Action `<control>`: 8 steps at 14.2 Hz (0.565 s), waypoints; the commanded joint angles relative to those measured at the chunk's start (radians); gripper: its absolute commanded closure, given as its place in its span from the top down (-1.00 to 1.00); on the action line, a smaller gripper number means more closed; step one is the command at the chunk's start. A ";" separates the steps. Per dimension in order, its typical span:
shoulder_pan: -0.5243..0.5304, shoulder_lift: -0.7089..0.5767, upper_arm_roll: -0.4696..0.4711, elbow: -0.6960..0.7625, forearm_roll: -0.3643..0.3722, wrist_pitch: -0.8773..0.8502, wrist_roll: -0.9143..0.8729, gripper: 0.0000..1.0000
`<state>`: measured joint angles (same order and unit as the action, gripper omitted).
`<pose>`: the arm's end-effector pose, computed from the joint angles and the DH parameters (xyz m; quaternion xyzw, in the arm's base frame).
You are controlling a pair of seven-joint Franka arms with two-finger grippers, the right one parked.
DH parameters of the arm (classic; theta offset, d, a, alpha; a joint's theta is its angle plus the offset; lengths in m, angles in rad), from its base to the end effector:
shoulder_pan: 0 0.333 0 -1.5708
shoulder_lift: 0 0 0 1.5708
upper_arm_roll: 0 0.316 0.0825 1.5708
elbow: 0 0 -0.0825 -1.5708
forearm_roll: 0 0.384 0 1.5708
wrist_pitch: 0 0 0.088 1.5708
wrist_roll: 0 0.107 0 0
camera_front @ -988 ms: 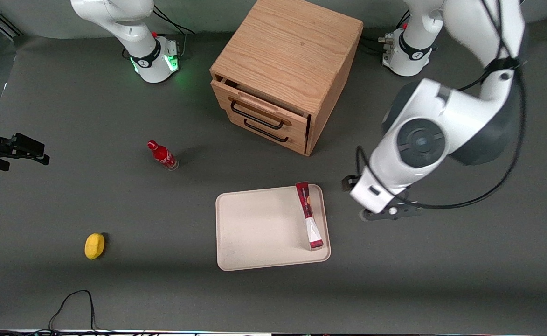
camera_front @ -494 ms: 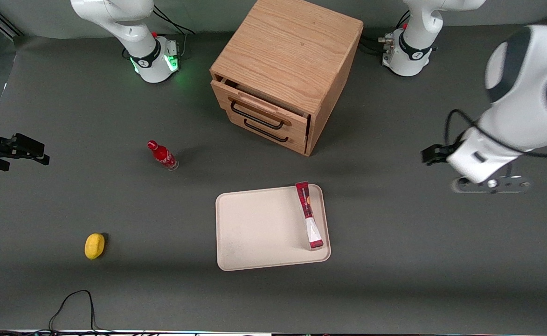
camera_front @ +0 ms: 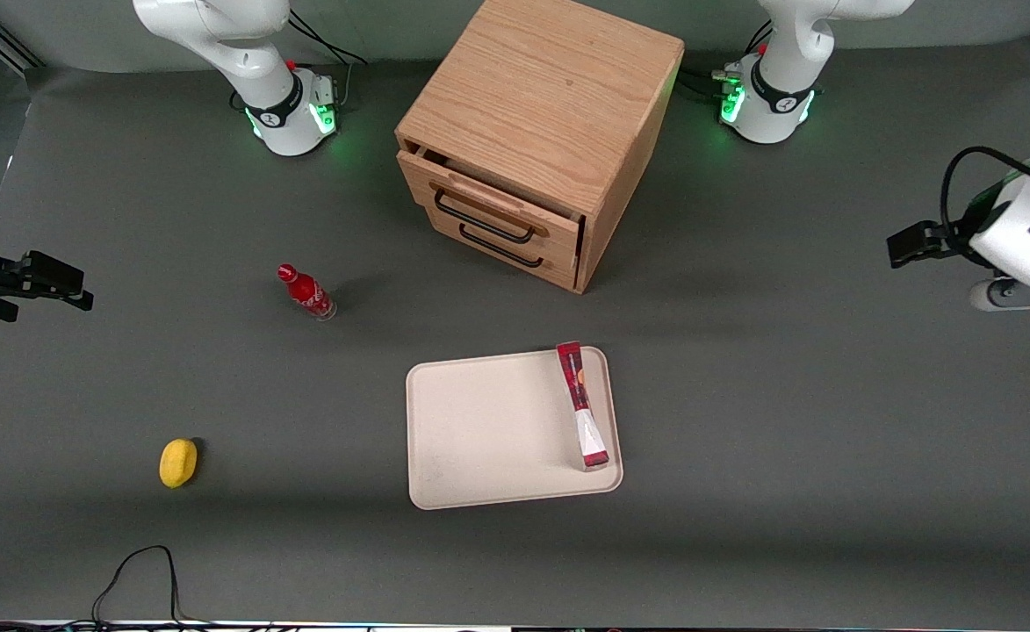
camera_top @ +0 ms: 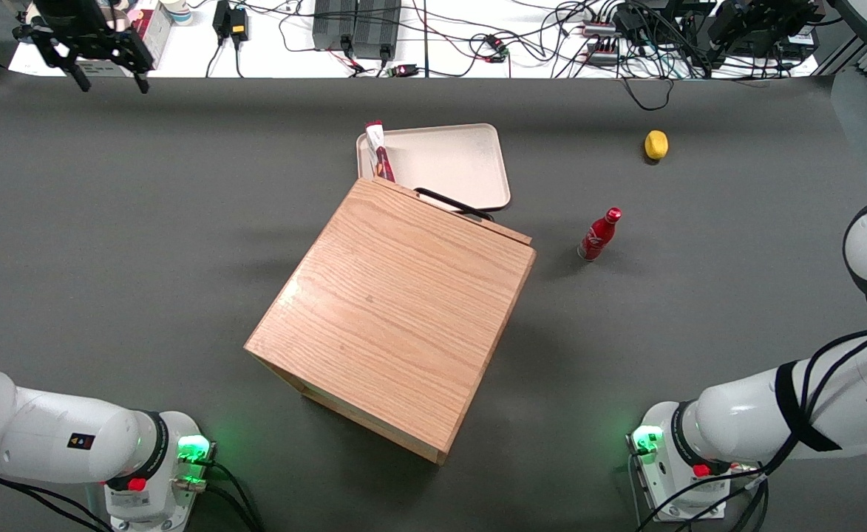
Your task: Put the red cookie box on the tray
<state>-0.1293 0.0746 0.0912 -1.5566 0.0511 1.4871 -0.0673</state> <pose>0.5655 -0.0176 0.5830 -0.9969 -0.0150 0.0702 0.0327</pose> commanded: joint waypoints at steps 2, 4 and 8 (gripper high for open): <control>0.072 -0.013 -0.007 0.000 -0.026 -0.010 0.083 1.00; 0.071 -0.012 0.001 0.009 -0.027 -0.013 0.073 1.00; 0.076 -0.001 0.004 0.061 -0.027 -0.073 0.064 1.00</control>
<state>-0.0564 0.0750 0.0920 -1.5351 0.0376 1.4588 -0.0039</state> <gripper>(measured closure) 0.000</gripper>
